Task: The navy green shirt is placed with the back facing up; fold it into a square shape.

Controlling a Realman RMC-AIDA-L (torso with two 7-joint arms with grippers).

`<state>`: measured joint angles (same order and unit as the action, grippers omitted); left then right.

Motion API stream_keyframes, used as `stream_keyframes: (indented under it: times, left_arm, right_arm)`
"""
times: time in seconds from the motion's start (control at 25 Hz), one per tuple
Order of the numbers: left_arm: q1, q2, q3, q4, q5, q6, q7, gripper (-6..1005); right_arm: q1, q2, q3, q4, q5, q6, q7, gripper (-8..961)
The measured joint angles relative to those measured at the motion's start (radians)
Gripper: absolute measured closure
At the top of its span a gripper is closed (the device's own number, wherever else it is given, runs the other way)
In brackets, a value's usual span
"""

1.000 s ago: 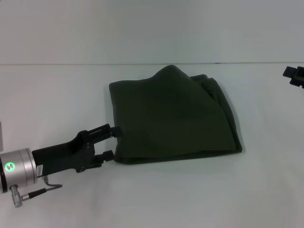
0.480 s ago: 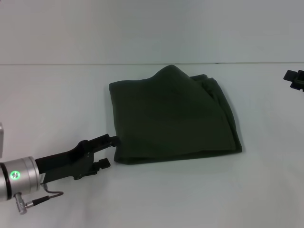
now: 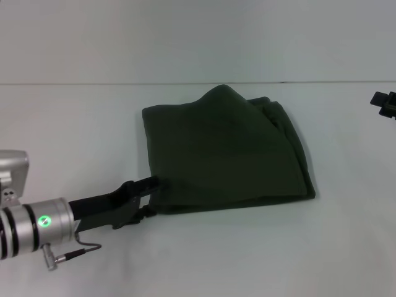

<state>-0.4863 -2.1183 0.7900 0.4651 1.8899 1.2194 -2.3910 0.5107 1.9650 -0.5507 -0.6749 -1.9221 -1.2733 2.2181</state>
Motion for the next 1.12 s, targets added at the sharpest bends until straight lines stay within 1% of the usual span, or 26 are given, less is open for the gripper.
stream_keyframes:
  times: [0.12,0.32,0.56,1.0,1.12]
  left_arm:
    - [-0.028,0.000,0.007,-0.019,0.000,-0.021,0.004,69]
    - [-0.035,-0.011,0.004,-0.010,-0.005,-0.043,0.007,176]
    - [-0.032,-0.010,0.003,-0.008,-0.007,-0.038,0.012,431]
    - [-0.036,-0.007,0.012,-0.006,0.000,0.007,0.047,695]
    - [-0.036,-0.005,0.012,-0.001,0.000,0.056,0.071,837]
  right_arm:
    - [0.000,0.000,0.004,0.000,0.000,0.000,0.000,459]
    - [-0.005,0.000,0.005,0.000,0.006,0.000,0.000,460]
    - [-0.008,0.001,0.006,0.001,0.008,0.000,0.000,459]
    - [-0.007,0.004,0.008,0.005,0.008,0.000,0.000,460]
    - [-0.008,0.002,0.015,0.019,0.008,0.001,0.000,460]
